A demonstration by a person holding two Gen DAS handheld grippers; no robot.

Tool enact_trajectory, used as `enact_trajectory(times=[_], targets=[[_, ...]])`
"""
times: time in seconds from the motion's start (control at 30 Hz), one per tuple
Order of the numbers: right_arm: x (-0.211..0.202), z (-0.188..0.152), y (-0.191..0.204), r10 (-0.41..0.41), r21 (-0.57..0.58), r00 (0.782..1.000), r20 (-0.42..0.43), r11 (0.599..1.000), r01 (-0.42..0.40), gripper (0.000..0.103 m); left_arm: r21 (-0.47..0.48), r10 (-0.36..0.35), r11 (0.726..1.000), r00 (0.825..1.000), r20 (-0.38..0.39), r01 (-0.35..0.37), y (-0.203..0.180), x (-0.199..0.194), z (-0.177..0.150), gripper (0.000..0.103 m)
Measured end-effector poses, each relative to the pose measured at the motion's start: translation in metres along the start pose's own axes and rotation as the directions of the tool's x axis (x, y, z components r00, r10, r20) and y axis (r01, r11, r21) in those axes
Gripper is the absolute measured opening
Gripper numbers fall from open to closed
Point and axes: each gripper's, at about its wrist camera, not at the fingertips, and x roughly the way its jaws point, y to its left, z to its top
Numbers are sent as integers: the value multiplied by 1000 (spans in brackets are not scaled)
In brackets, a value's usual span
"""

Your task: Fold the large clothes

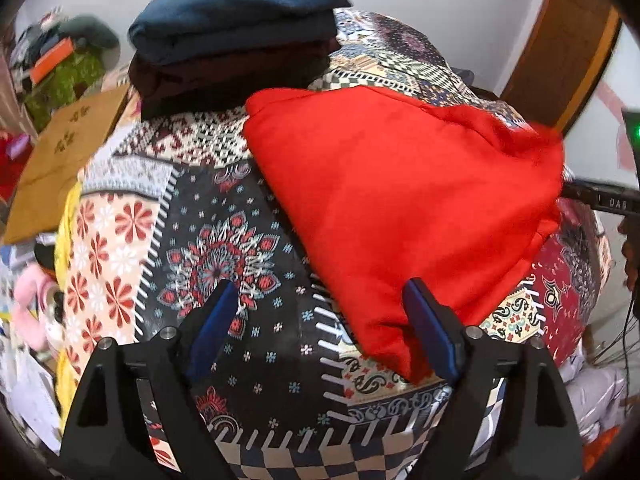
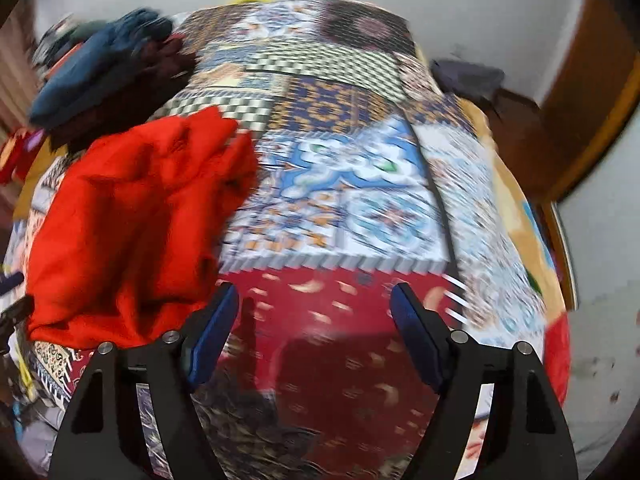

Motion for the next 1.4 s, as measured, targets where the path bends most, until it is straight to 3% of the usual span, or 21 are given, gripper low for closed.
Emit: enact_trajectory(times=[0.13, 0.23, 0.37, 0.53, 0.67, 0.8, 0.87, 0.97, 1.0, 1.2, 1.27, 1.4], targets=[[-27, 13, 1, 53, 16, 997, 59, 998, -54, 75, -49, -31, 998, 999, 4, 32, 10, -9, 9, 85], [-41, 31, 20, 114, -30, 988, 105, 993, -111, 75, -61, 21, 998, 998, 61, -18, 17, -25, 22, 85], [-40, 52, 56, 222, -95, 970, 103, 973, -212, 79, -101, 63, 994, 991, 114, -51, 32, -40, 42, 85], [-14, 63, 98, 305, -157, 952, 14, 941, -299, 79, -161, 55, 986, 993, 102, -38, 48, -32, 58, 85], [25, 66, 112, 270, -180, 960, -79, 943, -280, 79, -206, -5, 979, 999, 42, 13, 55, -9, 60, 85], [64, 64, 91, 212, -122, 962, -175, 964, -235, 79, -230, -83, 970, 996, -19, 76, 54, 13, 57, 85], [79, 66, 70, 245, -38, 942, -228, 965, -260, 79, -246, -130, 962, 991, -40, 116, 53, 23, 55, 85], [94, 69, 43, 379, 102, 883, -275, 925, -366, 80, -296, -222, 935, 973, -59, 195, 56, 38, 55, 85], [95, 72, 40, 393, 107, 875, -283, 920, -378, 80, -313, -245, 925, 968, -62, 214, 58, 41, 57, 85], [111, 80, 46, 410, 84, 851, -328, 910, -406, 80, -451, -403, 834, 910, -102, 318, 70, 82, 64, 88], [119, 85, 53, 425, 79, 839, -339, 902, -425, 80, -470, -422, 818, 901, -97, 333, 71, 89, 69, 88], [132, 88, 60, 463, 100, 813, -354, 883, -459, 80, -464, -429, 818, 898, -98, 340, 67, 96, 81, 88]])
